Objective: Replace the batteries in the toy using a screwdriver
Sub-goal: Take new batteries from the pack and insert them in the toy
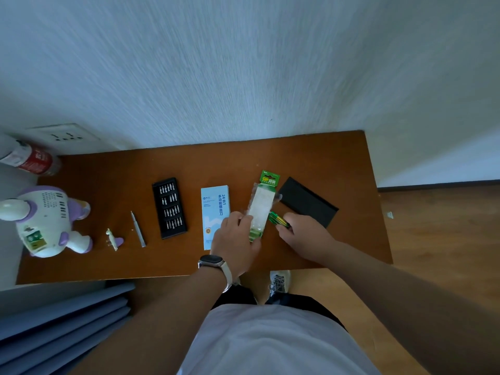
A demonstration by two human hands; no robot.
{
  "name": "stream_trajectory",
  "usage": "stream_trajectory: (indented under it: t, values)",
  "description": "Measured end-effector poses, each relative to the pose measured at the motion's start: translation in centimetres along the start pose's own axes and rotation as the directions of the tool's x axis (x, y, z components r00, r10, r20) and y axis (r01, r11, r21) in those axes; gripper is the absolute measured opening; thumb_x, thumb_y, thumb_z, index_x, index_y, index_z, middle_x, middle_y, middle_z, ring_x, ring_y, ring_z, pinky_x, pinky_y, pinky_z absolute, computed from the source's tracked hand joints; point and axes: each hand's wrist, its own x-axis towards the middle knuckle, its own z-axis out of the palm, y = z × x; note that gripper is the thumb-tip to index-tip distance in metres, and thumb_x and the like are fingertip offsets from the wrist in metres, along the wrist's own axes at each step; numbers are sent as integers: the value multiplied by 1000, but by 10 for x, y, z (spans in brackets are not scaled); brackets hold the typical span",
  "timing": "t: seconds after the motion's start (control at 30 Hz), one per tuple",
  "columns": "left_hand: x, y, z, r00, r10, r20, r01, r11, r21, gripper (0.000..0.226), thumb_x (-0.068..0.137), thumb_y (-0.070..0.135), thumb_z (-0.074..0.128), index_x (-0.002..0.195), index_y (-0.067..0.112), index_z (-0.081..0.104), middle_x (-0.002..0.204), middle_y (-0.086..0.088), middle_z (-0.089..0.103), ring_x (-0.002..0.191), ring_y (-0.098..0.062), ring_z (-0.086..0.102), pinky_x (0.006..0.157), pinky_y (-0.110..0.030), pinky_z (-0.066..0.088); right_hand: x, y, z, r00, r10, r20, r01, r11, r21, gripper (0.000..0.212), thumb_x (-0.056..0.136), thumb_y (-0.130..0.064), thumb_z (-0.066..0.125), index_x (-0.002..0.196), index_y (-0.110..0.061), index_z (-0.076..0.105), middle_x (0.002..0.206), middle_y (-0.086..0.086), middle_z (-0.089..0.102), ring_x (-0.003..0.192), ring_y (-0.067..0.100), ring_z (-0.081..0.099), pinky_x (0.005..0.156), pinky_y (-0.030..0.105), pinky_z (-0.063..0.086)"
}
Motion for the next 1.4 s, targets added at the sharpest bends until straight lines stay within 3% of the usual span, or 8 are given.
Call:
stream_trajectory:
  t: [0.17,0.3,0.4,0.7,0.8,0.93,1.17,1.4]
  values:
    - [-5,20,-24,996,-88,-2,81,926,-369,38,94,40,61,128,25,59,129,6,54,115,-10,49,88,-22,43,-27,-17,-21,995,-19,-100,30,993,111,32,101,-42,43,85,-16,53,65,1,53,52,10,44,49,28,32]
    - [-8,43,-49,978,-126,167,208,674,-709,29,97,43,56,125,35,54,120,12,61,103,-9,60,83,-23,55,-40,-35,-34,978,-126,-166,155,972,178,19,101,-41,47,85,-31,50,62,-8,53,47,4,41,46,23,32]
    - [-13,53,-64,981,-132,143,192,530,-826,30,97,37,59,126,31,58,107,11,69,99,-14,67,86,-33,59,-45,-48,-39,968,-179,-177,211,960,182,21,100,-42,48,99,-23,58,68,-5,59,49,6,44,45,21,35]
    - [-34,35,-108,975,-216,53,122,318,-940,13,98,15,60,107,19,69,80,4,68,69,-4,60,60,-18,50,-50,-98,-41,935,-323,-148,338,937,91,25,100,-46,45,78,-34,44,62,-9,50,48,3,44,45,19,34]
    - [-45,16,-120,969,-240,53,116,253,-961,15,98,12,58,107,17,70,79,2,70,69,-7,63,65,-19,54,-46,-120,-34,927,-344,-149,355,933,52,18,99,-46,46,90,-31,52,70,-8,57,55,3,49,50,21,42]
    - [-54,-22,-133,959,-284,15,102,292,-951,16,99,14,58,108,19,71,90,-2,73,75,-8,67,70,-20,55,-37,-157,-19,937,-312,-158,328,941,81,21,100,-43,46,116,-32,54,83,-10,63,73,9,61,67,31,56]
    - [-81,-112,-161,933,-358,19,102,214,-971,25,96,11,62,114,28,69,103,-3,72,85,-11,70,76,-23,56,-17,-248,32,956,-254,-147,278,944,178,1,98,-40,52,98,-39,52,78,-12,66,73,5,65,68,25,57]
    - [-105,-207,-180,891,-444,96,81,-52,-995,31,93,3,64,116,24,64,109,0,74,102,-17,71,89,-35,57,1,-334,90,968,-216,-128,247,913,324,10,98,-39,53,104,-32,57,85,-5,69,75,9,67,70,30,59]
